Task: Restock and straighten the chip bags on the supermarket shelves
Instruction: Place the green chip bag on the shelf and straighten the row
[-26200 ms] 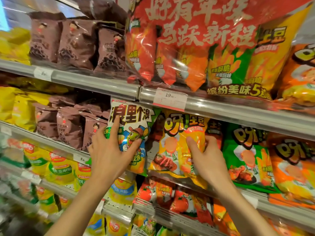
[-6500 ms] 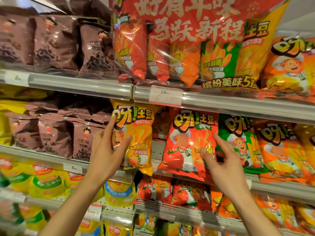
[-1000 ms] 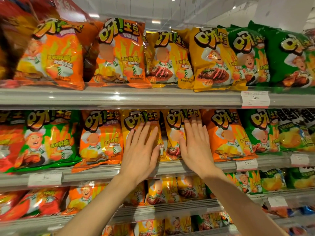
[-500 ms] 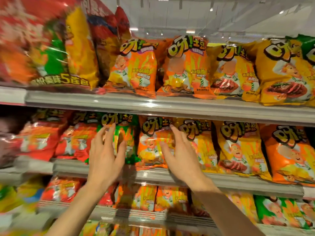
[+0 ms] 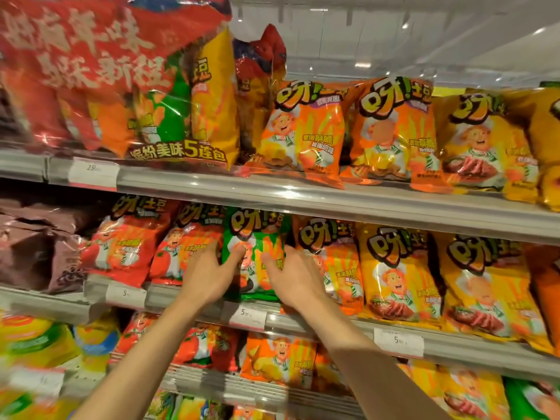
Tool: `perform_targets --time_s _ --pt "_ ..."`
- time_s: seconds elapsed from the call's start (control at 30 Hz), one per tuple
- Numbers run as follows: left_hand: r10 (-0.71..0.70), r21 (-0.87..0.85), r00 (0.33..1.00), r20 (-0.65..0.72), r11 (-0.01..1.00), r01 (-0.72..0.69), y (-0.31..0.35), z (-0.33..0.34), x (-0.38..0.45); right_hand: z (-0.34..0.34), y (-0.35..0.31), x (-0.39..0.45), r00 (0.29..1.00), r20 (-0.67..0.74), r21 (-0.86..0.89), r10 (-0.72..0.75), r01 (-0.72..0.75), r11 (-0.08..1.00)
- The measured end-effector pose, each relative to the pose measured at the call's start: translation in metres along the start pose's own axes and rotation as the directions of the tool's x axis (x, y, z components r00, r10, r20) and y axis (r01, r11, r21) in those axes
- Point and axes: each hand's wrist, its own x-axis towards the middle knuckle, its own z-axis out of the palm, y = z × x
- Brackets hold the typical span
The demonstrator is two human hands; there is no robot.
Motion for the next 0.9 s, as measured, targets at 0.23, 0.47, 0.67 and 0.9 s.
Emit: perform_targets --time_s 0.23,0.47,0.67,0.9 --pt "0.074 -0.175 0.997 -0.005 0.982 -0.073 0.001 -0.005 -0.002 -0.002 0.001 0.005 0.992 0.026 0.329 0.121 -0.122 0.936" --pt "0.105 -0.275 0.994 -0.018 0.956 -0.106 0.001 -0.019 -0.011 -0.005 -0.003 -0.002 0.992 0.059 0.526 0.108 -0.123 0.842" --pt "0.040 -0.307 0.999 0.012 0.951 -0.034 -0.011 -0.029 -0.029 -0.008 -0.003 -0.017 0.996 0.060 0.559 0.069 -0.091 0.824" --pt "-0.005 -0.414 1.000 0.018 0.910 0.012 -0.019 -0.028 -0.068 -0.020 0.010 -0.049 0.992 0.112 0.621 0.065 -0.121 0.774"
